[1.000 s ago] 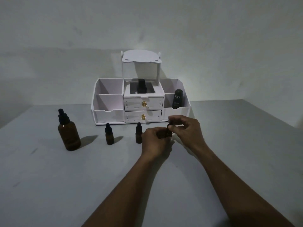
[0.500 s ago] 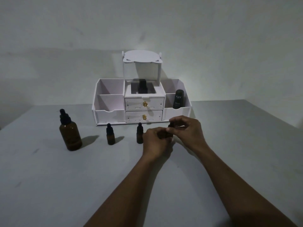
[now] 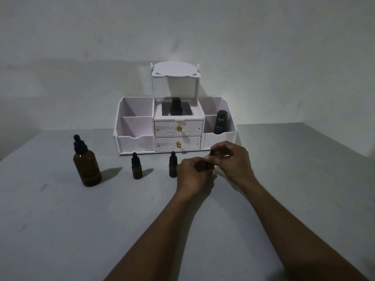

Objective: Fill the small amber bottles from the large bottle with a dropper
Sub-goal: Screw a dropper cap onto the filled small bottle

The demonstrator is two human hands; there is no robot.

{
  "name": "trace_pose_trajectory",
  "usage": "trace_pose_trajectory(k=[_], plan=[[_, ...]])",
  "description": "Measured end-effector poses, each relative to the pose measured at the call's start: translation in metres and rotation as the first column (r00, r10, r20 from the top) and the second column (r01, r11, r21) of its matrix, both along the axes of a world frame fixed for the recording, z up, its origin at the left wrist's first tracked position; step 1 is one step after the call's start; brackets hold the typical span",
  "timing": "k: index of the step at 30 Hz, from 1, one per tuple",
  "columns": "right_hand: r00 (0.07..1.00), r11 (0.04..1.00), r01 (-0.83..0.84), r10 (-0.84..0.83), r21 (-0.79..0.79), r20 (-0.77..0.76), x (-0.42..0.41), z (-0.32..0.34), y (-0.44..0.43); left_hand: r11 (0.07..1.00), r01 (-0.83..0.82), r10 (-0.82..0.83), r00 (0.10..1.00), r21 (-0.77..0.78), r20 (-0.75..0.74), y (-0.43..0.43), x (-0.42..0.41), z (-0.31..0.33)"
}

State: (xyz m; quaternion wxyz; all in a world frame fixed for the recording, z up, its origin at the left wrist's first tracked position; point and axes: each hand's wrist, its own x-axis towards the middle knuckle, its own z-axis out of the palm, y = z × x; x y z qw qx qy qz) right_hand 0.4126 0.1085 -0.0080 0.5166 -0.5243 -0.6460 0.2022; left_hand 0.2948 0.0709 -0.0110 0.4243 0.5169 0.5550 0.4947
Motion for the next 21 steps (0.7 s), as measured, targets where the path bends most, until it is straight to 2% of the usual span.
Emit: trace_pose_trajectory(k=[8,14,17,21], plan=[[1.0,1.0,-0.013,0.013,0.01,0.028,0.0015,0.0002,-0.0025,1.0,0.005,-0.004,1.0,-0.013,0.017,-0.0005,-0.0006,-0.001],[1.0,1.0,0.013,-0.013,0.02,-0.028,-0.0012,-0.0003,0.0002,1.0,0.014,-0.014,1.0,-0.012,-0.009,-0.0017,0.0002,0.0004],[1.0,1.0,-0.015,0.015,0.014,-0.015,0.0005,-0.0007,-0.0012,0.999,0.017,-0.016,0.999,-0.034,0.028,-0.0015,0.0006,0.0003],[1.0,1.0,0.027,-0.027,0.001,0.008,0.0,-0.0018,0.0006,0.999,0.016,-0.013,0.997,-0.039,0.077,-0.0009,-0.0001,0.0016]])
